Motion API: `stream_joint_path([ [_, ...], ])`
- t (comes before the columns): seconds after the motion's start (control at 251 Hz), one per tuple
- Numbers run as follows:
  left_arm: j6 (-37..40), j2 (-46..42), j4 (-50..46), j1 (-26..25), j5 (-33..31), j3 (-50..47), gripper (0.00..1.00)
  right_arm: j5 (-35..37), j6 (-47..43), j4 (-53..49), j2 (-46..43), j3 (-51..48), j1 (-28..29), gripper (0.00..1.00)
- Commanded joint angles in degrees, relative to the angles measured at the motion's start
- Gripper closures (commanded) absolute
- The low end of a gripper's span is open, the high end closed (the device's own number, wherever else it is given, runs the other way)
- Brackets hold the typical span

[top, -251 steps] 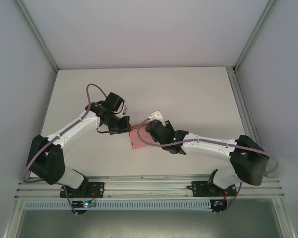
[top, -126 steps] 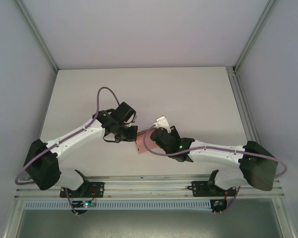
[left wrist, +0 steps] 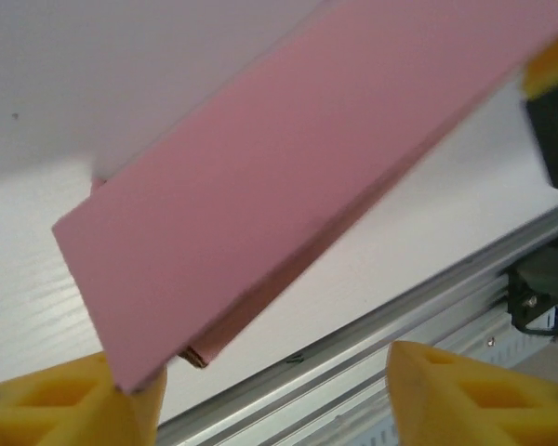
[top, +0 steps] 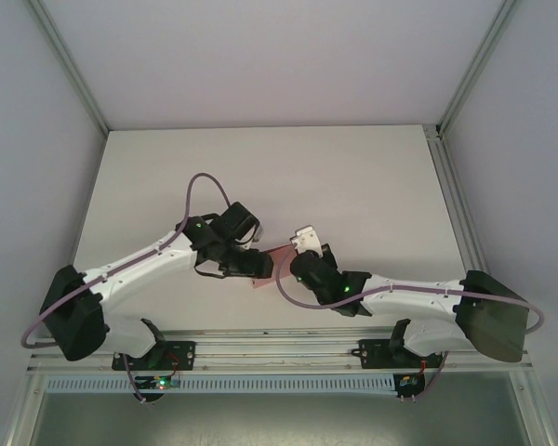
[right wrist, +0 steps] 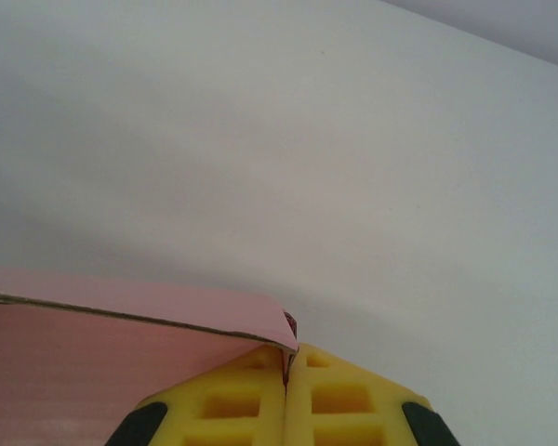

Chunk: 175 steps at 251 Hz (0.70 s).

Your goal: Assemble paper box

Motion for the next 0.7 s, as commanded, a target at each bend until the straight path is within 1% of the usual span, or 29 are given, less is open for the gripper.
stream_joint_path([
  [0.0,-4.87,-4.73,1.31,-0.26,-5.25,1.56,0.1,-1.8,0.82,-1.79,1.58,-1.12,0.71,1.0],
  [0.02,-5.64,-5.29,1.14,-0.1,-6.26,1.62,0.02,-1.8,0.5,-1.55,1.67,-1.11,0.67,1.0],
  [0.032,-6.21,-5.66,1.06,0.02,-6.94,1.64,0.0,-1.83,0.36,-1.49,1.69,-0.99,0.67,1.0],
  [0.144,-11.6,-9.09,-0.53,2.2,-10.39,1.12,0.0,-0.75,1.52,-2.22,2.59,0.07,0.72,1.0],
  [0.196,-14.71,-10.54,-0.72,4.26,-11.41,0.54,0.0,-0.65,1.91,-2.01,3.37,0.68,0.67,1.0],
  [0.243,-19.22,-12.15,0.35,6.69,-11.84,-0.99,0.0,-0.03,2.57,-2.65,4.42,1.54,0.67,1.0],
  [0.319,-27.37,-14.82,6.01,9.84,-10.54,-5.93,0.0,0.47,3.18,-3.63,5.76,2.59,0.67,1.0],
  [0.371,-31.95,-16.41,11.44,11.05,-8.53,-10.08,0.0,0.45,3.52,-3.63,6.25,2.76,0.67,1.0],
  [0.423,-35.88,-17.62,15.11,11.56,-7.93,-13.59,0.0,0.36,3.87,-3.56,6.44,2.64,0.67,1.0],
  [0.555,-41.89,-19.59,19.4,11.62,-7.77,-19.67,0.0,0.15,4.57,-2.97,6.11,2.04,0.78,1.0],
  [0.694,-46.51,-19.68,29.93,11.54,-7.08,-26.06,0.0,-1.13,4.24,-2.16,5.97,1.43,1.0,1.0],
])
